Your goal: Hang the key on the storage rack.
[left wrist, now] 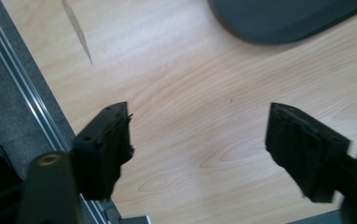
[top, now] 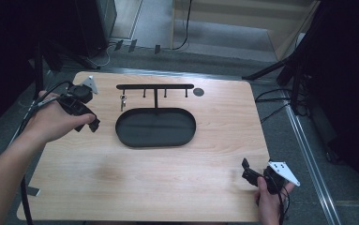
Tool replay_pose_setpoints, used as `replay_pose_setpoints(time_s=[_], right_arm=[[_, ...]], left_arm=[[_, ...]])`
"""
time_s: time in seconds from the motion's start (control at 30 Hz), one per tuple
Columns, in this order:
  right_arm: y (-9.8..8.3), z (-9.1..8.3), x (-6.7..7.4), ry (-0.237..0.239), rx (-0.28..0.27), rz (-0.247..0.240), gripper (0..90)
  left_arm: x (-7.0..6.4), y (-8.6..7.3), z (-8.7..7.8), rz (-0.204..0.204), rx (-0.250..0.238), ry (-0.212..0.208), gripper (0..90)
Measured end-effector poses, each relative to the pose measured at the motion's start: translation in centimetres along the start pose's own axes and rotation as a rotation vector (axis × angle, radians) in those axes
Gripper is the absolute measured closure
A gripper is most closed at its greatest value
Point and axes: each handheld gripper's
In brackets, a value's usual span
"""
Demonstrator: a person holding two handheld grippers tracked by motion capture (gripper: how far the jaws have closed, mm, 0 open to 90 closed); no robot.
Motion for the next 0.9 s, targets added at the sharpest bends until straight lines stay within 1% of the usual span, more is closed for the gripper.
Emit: replay_pose_setpoints(time_s=[0.07, 0.13, 0.2, 0.23, 0.3, 0.4, 0.5, 0.53, 0.57, 0.63, 0.67, 0.7, 0.77, 0.83, 0.87, 0.9], right_arm=[[0.0, 0.0, 0.0, 0.0, 0.0, 0.0, 0.0], [0.0, 0.0, 0.0, -0.001, 0.001, 0.0, 0.0], [0.0, 0.0, 0.0, -0.001, 0.001, 0.0, 0.0], [0.0, 0.0, 0.0, -0.001, 0.001, 0.0, 0.0], [0.0, 0.0, 0.0, -0.001, 0.002, 0.0, 0.0], [0.0, 0.0, 0.0, -0.001, 0.001, 0.0, 0.0], [0.0, 0.0, 0.0, -0.001, 0.001, 0.0, 0.0], [0.0, 0.0, 0.0, 0.0, 0.001, 0.001, 0.0], [0.0, 0.0, 0.0, 0.0, 0.0, 0.0, 0.0], [0.0, 0.0, 0.0, 0.001, 0.001, 0.001, 0.0], [0.0, 0.0, 0.0, 0.0, 0.001, 0.001, 0.0], [0.0, 0.0, 0.0, 0.0, 0.001, 0.001, 0.0], [0.0, 0.0, 0.0, 0.002, 0.003, 0.001, 0.0], [0.0, 0.0, 0.0, 0.001, 0.001, 0.001, 0.0], [0.0, 0.0, 0.0, 0.001, 0.001, 0.002, 0.0], [0.0, 0.0, 0.0, 0.001, 0.001, 0.002, 0.0]], left_arm=[[0.1, -0.5, 0.8, -0.012, 0.004, 0.007, 12.4], [0.1, -1.2, 1.6, -0.018, 0.008, 0.008, 8.5], [0.0, -1.8, 2.5, -0.031, 0.002, 0.013, 1.0], [-0.1, -2.2, 3.0, -0.038, -0.005, 0.009, 0.9], [-0.3, -2.8, 4.1, -0.04, -0.004, 0.011, 0.0], [-0.5, -3.6, 5.5, -0.051, -0.012, -0.006, 0.0], [-0.5, -4.2, 6.9, -0.049, -0.016, -0.014, 0.0], [-0.6, -4.5, 7.5, -0.06, -0.03, -0.024, 0.0], [-0.6, -4.9, 8.0, -0.07, -0.043, -0.048, 0.0], [-0.6, -5.4, 8.6, -0.075, -0.065, -0.07, 0.0], [-0.7, -5.8, 9.1, -0.085, -0.083, -0.077, 0.0], [-0.9, -6.2, 9.5, -0.094, -0.099, -0.072, 0.0], [-1.1, -7.0, 10.3, -0.116, -0.133, -0.09, 0.0], [-1.2, -7.8, 11.1, -0.148, -0.19, -0.1, 0.0], [-1.2, -8.2, 11.5, -0.169, -0.228, -0.108, 0.0], [-1.1, -8.7, 11.9, -0.196, -0.264, -0.126, 0.0]])
Point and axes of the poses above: each handheld gripper's, and its own axes: z roughly forward along the jaws, y roughly out of its top, x roughly to its left, and after that the axes turned 14 degrees about x, right-handed
